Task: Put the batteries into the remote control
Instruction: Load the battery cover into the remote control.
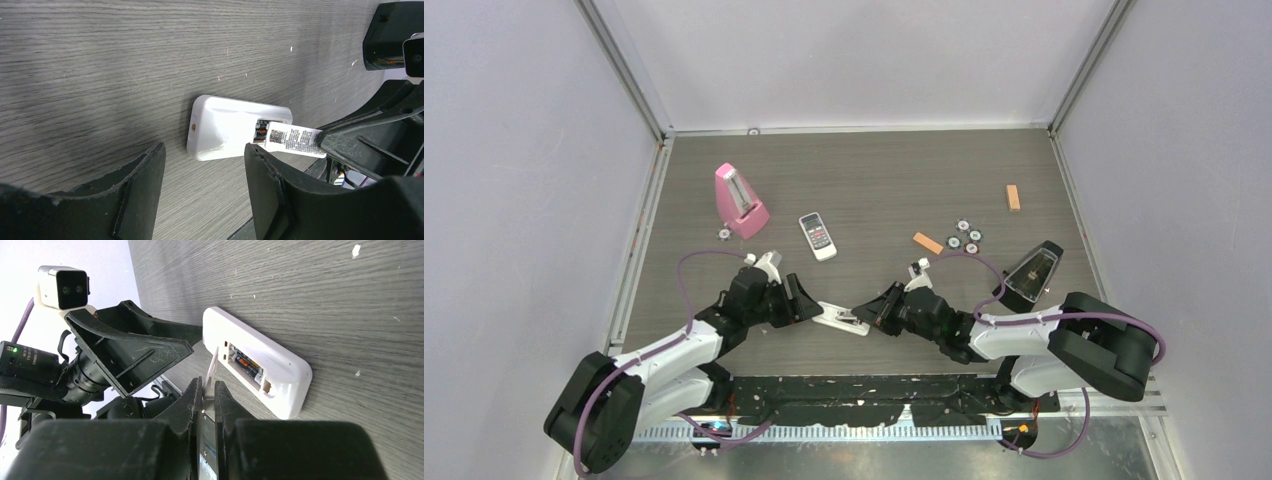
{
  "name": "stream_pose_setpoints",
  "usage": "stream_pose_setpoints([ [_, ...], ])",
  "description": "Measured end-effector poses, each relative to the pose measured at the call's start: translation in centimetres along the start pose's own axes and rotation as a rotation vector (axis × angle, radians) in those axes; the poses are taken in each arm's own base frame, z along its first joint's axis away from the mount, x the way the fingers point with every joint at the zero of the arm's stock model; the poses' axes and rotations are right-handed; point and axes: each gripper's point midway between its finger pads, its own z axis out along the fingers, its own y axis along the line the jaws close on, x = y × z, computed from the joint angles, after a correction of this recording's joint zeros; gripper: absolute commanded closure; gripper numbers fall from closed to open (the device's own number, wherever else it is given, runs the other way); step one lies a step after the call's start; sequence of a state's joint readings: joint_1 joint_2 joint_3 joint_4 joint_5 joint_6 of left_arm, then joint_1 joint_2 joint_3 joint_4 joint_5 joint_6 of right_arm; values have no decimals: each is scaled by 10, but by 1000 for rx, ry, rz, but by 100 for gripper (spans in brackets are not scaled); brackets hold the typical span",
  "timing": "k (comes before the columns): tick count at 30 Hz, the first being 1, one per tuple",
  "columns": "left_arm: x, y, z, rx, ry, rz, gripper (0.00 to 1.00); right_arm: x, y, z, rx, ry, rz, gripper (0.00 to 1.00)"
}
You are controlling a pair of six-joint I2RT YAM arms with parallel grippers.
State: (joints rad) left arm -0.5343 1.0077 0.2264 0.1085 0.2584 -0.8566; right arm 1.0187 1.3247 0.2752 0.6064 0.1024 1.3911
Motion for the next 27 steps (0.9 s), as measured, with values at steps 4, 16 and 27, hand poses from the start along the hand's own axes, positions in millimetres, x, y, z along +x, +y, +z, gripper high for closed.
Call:
stream_pose_setpoints([
  [4, 0, 0, 0, 0, 0, 0, 40, 1, -6, 2, 19, 3, -3, 95],
  [16, 0, 0, 0, 0, 0, 0, 40, 4, -9, 10, 24, 15, -3, 95],
  [27, 0, 1, 2, -3, 3, -1, 45, 1, 2, 4, -2, 13, -2, 95],
])
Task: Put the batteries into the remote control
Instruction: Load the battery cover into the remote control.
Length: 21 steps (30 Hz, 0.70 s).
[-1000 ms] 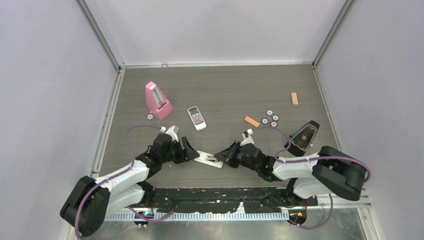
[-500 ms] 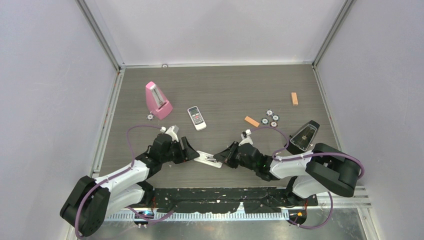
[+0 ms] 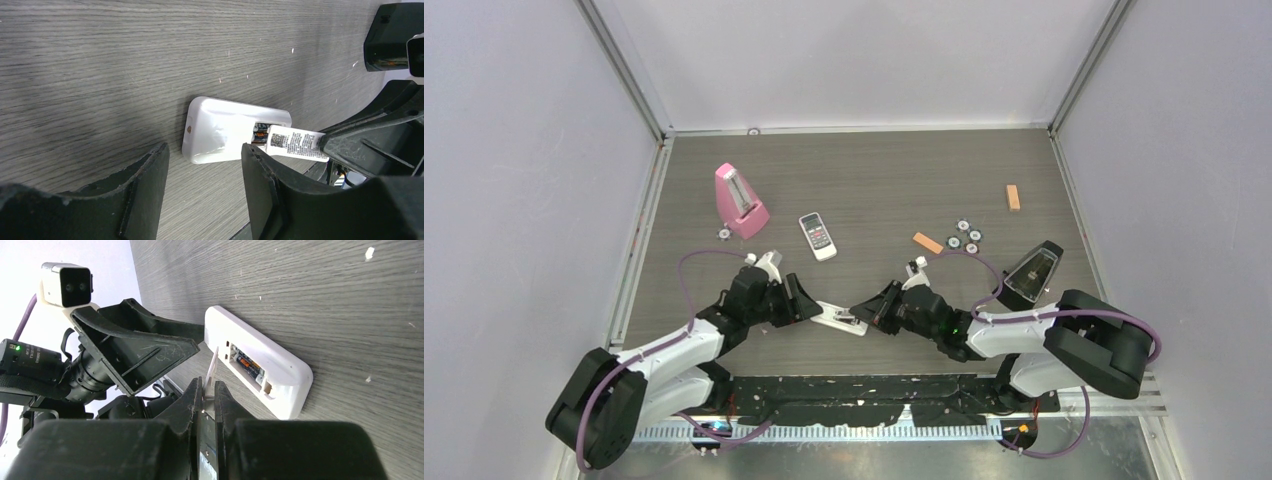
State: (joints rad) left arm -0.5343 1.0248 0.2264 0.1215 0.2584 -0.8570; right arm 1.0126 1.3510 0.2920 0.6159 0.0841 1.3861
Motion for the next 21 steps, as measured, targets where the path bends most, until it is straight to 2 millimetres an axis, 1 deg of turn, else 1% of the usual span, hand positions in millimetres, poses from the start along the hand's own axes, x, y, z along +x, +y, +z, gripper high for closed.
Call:
stream_pose_setpoints([
  [7, 0, 0, 3, 4, 3, -4, 46, 0, 3, 1, 1, 1, -3, 95],
  [17, 0, -1, 3, 4, 3, -3, 47, 4, -8, 10, 44, 16, -7, 95],
  [21, -1, -1, 3, 5, 2, -3, 47, 4, -8, 10, 46, 16, -7, 95],
])
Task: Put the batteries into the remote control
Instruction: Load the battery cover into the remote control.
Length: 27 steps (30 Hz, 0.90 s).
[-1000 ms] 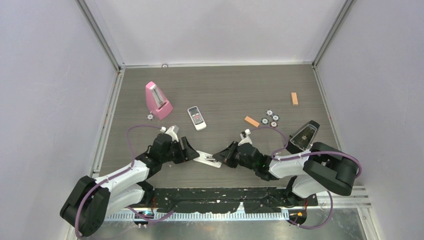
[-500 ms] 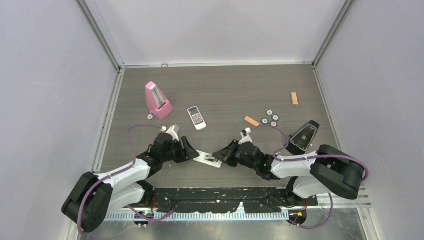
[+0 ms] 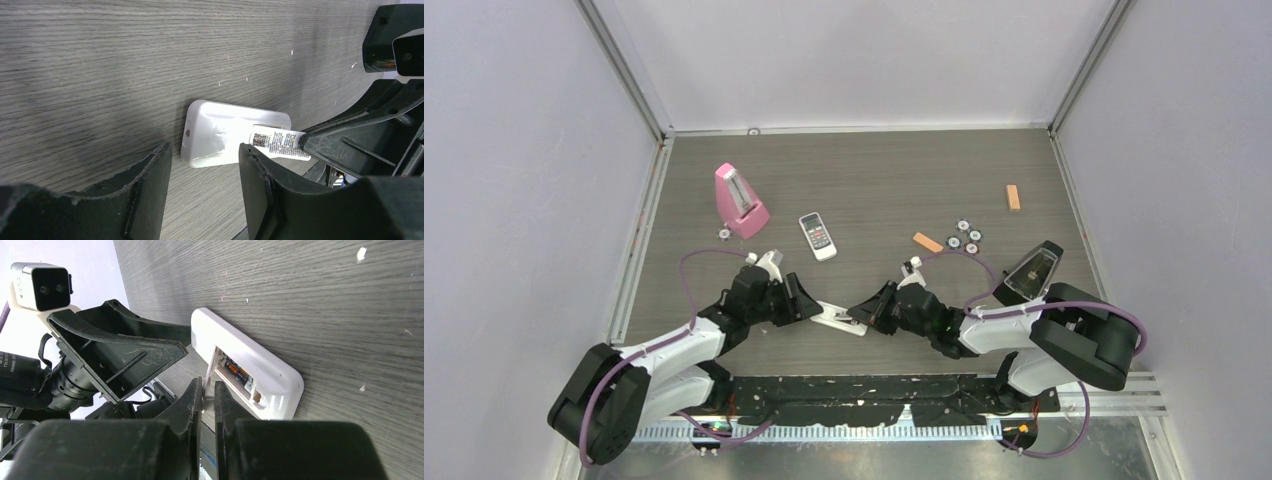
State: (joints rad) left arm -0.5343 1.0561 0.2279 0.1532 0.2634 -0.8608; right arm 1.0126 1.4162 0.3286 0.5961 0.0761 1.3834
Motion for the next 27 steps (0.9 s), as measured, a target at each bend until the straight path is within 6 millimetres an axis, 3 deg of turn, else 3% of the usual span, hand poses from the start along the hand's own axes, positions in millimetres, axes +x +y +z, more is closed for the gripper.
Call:
stream_pose_setpoints([
  [4, 0, 0, 0, 1, 1, 0, 47, 0, 0, 0, 0, 0, 0, 92],
  [12, 0, -1, 1, 6, 3, 1, 46, 1, -3, 2, 17, 6, 6, 78],
  [17, 0, -1, 1, 7, 3, 1, 46, 4, -17, 1, 77, 16, 3, 70],
  [27, 0, -1, 1, 7, 3, 1, 46, 3, -11, -3, 105, 27, 2, 52],
])
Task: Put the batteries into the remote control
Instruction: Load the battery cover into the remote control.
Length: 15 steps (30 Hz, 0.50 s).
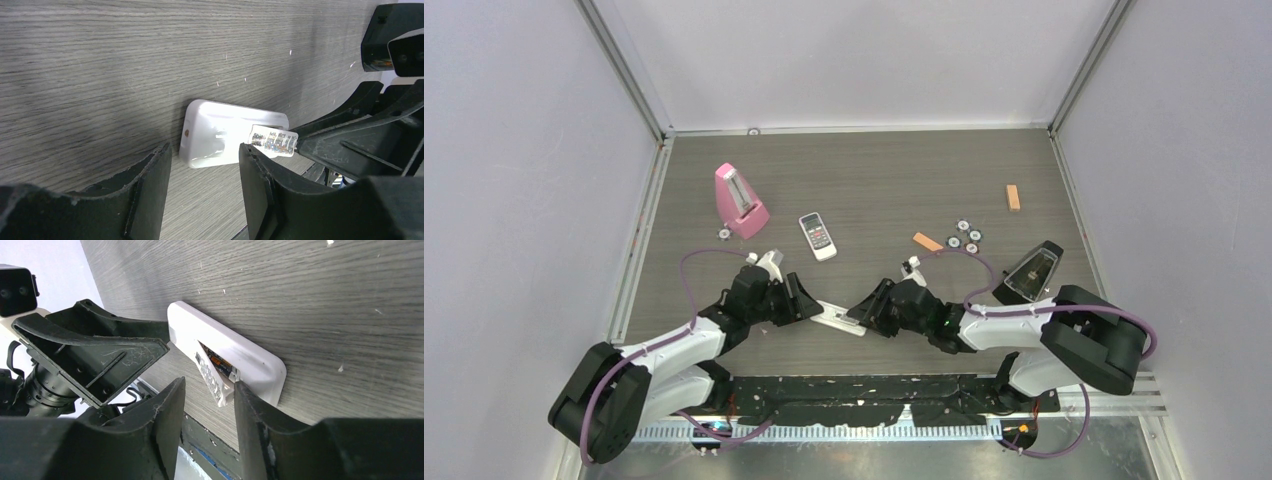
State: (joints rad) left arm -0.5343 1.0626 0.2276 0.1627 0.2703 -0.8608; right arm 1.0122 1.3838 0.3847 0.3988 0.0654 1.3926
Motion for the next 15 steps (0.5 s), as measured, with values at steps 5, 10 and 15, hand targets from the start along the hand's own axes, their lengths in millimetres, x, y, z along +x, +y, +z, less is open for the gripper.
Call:
stream_pose_setpoints([
  [5, 0, 0, 0, 0, 0, 0, 46, -1, 3, -4, 48, 8, -15, 46],
  [10, 0, 0, 0, 1, -1, 0, 46, -2, 7, -10, 87, 13, -39, 45],
  [15, 0, 0, 0, 1, -1, 0, 45, -5, 12, -16, 102, 11, -62, 53],
])
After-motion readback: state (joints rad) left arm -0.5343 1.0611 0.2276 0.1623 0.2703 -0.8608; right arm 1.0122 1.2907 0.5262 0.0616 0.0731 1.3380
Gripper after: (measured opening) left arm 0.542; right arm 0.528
